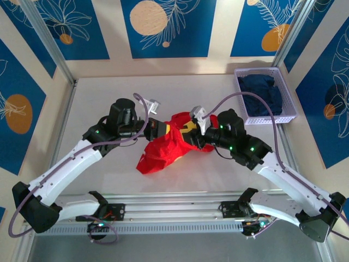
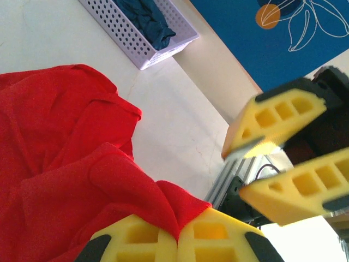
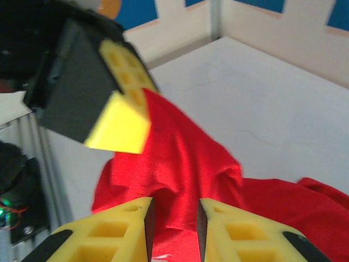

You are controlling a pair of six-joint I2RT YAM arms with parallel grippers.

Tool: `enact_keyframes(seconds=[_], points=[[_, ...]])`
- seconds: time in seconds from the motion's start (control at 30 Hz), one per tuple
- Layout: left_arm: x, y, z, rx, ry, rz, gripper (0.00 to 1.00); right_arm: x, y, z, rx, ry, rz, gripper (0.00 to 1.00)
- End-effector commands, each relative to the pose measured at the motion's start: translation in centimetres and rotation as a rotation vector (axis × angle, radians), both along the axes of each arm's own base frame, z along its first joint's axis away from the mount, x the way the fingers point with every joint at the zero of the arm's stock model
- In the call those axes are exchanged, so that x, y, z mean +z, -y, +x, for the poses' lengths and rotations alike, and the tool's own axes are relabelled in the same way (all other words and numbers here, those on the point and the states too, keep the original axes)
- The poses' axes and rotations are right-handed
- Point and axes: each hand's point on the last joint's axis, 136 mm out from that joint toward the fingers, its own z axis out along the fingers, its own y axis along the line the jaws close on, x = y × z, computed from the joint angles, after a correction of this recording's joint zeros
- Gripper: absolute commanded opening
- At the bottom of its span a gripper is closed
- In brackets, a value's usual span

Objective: Fold the inside-out t-shirt

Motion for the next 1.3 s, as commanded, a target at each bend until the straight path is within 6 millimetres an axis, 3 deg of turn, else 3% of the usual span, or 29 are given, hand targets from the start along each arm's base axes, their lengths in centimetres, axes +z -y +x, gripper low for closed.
enact_keyframes(seconds=[0.0, 0.17, 0.7, 0.83, 0.97, 1.13, 1.27], points=[[0.9, -0.3, 0.2, 0.015, 0.024, -0.026, 0.00, -0.5, -2.1, -1.7, 0.143, -0.055, 0.053, 0.30], [0.9, -0.3, 0.1, 0.012, 0.025, -0.027, 0.00, -0.6, -3.3, -1.8, 0.185, -0.103, 0.083, 0.35], [1.0, -0.4, -0.1, 0.011, 0.032, -0.031, 0.00, -2.4, -3.7, -1.1, 0.160, -0.151, 0.062, 0.34], [1.0, -0.5, -0.2, 0.012, 0.033, -0.032, 0.00, -2.6, -3.9, -0.8, 0.151, -0.158, 0.057, 0.26], [0.7, -0.6, 0.0, 0.024, 0.033, -0.022, 0.00, -2.1, -3.8, -0.8, 0.149, -0.153, 0.066, 0.09], [0.0, -1.4, 1.1, 0.087, 0.053, 0.031, 0.00, -0.7, -3.0, -1.2, 0.154, -0.148, 0.102, 0.00], [-0.4, -2.1, 2.4, 0.150, 0.089, 0.085, 0.00, 1.2, -2.7, -1.8, 0.200, -0.174, 0.172, 0.00]])
